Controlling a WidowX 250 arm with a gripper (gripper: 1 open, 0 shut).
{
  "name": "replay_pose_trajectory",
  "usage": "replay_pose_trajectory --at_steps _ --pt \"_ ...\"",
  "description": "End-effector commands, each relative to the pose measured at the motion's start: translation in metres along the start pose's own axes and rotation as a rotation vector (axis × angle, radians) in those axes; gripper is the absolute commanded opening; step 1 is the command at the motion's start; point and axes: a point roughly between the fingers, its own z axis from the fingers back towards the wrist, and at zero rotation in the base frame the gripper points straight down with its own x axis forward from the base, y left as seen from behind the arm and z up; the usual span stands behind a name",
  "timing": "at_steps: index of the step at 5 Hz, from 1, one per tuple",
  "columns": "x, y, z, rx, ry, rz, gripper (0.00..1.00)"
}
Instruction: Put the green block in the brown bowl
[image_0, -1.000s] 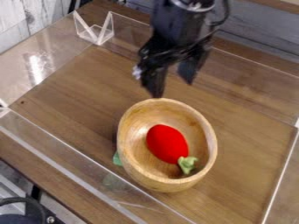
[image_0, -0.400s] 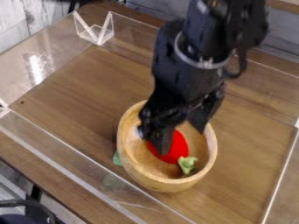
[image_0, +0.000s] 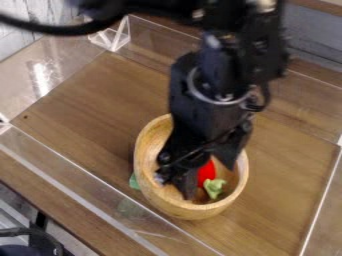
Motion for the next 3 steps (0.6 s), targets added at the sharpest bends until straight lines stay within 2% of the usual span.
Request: replay_pose_trajectory --at_steps 1,2,3 --pt "0.008 -0.003 0.006 -0.051 0.065 0.052 1.0" --pt "0.026 0.001 0.002 -0.063 0.101 0.074 1.0" --pt "0.037 0.002 -0.003 -0.072 0.13 0.109 1.0"
